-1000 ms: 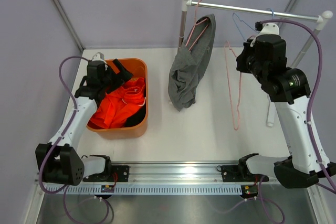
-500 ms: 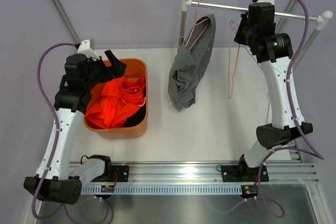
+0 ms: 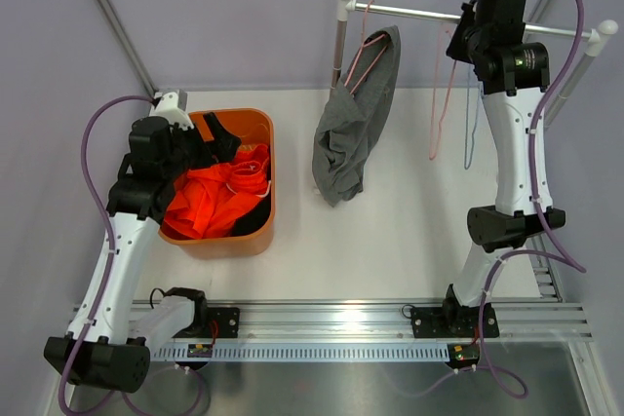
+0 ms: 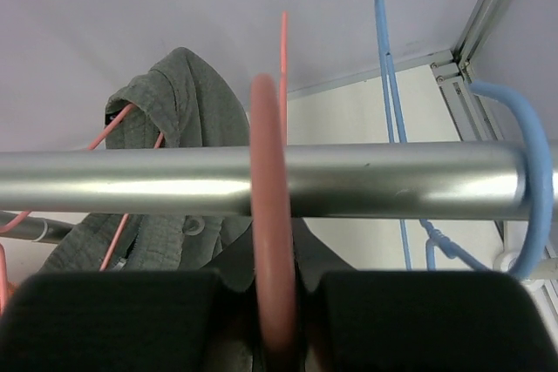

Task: Remove the shorts from the hanger

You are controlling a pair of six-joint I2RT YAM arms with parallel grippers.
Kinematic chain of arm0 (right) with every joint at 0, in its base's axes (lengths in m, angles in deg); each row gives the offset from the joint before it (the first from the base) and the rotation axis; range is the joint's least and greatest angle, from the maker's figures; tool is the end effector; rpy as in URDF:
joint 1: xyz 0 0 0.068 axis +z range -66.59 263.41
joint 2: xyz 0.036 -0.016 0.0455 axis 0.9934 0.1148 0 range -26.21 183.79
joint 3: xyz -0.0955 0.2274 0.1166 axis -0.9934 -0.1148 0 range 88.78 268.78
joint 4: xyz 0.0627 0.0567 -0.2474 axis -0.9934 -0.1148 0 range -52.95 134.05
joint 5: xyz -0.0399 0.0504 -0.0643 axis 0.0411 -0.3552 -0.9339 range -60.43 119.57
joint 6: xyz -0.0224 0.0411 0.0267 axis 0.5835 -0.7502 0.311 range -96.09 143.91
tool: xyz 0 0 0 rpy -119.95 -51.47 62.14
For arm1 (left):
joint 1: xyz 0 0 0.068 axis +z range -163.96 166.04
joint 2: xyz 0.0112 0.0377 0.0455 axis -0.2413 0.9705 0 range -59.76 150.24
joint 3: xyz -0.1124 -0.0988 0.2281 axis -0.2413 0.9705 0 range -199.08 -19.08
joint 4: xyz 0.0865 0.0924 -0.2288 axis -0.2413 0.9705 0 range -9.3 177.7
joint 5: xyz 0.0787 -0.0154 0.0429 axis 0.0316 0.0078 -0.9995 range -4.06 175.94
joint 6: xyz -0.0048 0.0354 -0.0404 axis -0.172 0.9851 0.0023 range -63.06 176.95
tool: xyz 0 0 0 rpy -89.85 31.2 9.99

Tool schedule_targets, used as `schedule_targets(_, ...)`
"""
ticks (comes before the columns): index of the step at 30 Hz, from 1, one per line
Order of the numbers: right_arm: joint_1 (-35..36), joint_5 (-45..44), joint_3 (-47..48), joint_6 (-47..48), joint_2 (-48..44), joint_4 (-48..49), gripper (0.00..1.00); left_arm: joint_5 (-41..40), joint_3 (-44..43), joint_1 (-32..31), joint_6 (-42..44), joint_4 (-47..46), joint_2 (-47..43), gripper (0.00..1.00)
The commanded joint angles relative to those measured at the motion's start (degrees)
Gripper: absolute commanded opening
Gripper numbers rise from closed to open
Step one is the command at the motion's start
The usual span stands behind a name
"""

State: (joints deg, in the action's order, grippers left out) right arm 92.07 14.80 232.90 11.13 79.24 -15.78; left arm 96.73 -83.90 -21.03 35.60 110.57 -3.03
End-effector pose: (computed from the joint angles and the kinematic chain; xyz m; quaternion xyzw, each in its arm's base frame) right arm 0.3427 0.0432 0.5288 0.1020 0.8150 0.0000 0.5704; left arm 0.2081 -0.0326 0.3877 -0.0501 0.8244 -0.2124 0.5222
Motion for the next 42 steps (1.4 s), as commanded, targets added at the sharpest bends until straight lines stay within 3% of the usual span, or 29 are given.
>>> schedule_targets(1, -0.49, 1.58, 2.05, 1.61, 2.30, 1.56, 0.00, 2.04, 0.39, -0.14, 1.22, -3.24, -0.04, 0.99)
schedule_targets(20, -1.02, 4.04, -16.41, -0.14, -4.64, 8.51, 0.00, 2.66, 1.62, -0.14, 1.48, -4.11, 0.31, 0.99)
schedule_targets(27, -0.93, 3.08, -18.69, -1.73, -10.25, 8.51, 0.30, 3.10, 1.71, -0.14, 1.74, -4.29, 0.22, 0.99)
schedule_targets(28, -0.93, 2.90, -19.04, -1.99, -10.79, 8.42, 0.39, 3.19, 1.80, -0.14, 1.74, -4.38, 0.22, 0.99)
schedule_targets(31, -0.93, 3.07, -21.32, -2.34, -14.03, 8.86, 0.48, 3.28, 1.80, -0.14, 1.74, -4.38, 0.22, 0.99)
schedule_targets(42, 1.61, 2.99, -29.06, -3.84, -27.57, 11.67, 0.54, 3.80, 1.80, -0.14, 1.74, -4.47, 0.31, 0.99)
